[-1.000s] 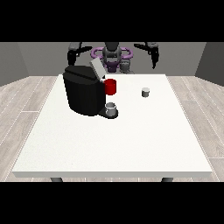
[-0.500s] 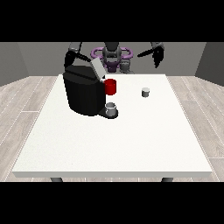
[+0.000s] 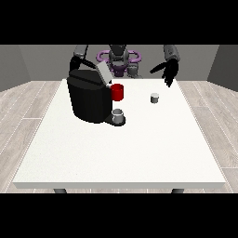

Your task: Insert the coffee pod into the coffee machine and close the lid

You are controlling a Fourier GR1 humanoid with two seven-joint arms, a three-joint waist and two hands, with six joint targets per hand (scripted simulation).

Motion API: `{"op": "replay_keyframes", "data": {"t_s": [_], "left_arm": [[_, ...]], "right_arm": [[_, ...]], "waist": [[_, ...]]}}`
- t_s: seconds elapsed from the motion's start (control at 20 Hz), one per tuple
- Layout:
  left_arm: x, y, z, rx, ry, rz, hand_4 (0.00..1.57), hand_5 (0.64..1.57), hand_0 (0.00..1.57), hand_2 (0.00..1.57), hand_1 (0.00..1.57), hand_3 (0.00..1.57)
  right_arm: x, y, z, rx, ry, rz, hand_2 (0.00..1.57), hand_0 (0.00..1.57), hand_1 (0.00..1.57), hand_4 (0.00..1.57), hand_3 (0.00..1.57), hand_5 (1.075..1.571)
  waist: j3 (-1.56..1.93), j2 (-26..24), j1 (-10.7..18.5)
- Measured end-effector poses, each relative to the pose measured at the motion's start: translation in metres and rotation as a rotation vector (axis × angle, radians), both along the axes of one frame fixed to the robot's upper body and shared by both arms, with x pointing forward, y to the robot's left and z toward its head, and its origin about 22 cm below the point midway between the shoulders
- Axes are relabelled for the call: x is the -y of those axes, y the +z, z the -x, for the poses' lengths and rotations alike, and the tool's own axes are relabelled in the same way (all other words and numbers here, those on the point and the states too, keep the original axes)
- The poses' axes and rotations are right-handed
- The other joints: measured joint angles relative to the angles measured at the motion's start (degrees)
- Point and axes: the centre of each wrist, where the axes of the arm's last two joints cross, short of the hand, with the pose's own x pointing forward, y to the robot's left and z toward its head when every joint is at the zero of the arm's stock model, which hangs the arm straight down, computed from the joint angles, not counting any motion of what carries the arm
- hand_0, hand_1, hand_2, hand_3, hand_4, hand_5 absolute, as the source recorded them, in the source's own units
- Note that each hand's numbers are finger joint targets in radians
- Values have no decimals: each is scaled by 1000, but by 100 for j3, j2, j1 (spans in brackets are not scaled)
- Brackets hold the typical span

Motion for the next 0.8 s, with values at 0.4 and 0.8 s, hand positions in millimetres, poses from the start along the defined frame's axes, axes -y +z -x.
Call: {"op": "replay_keyframes", "data": {"t_s": [0.4,0.8], "left_arm": [[-16,-1,-26,-61,2,-129,0,1571,0,0,0,0],[-7,-16,-46,-55,-1,-231,0,1571,760,877,760,622]], "right_arm": [[-10,15,-17,2,39,-11,0,0,0,0,0,1571],[-19,4,-26,-12,34,-9,0,0,0,0,0,1571]], "waist": [[1,465,-147],[0,586,-45]]}}
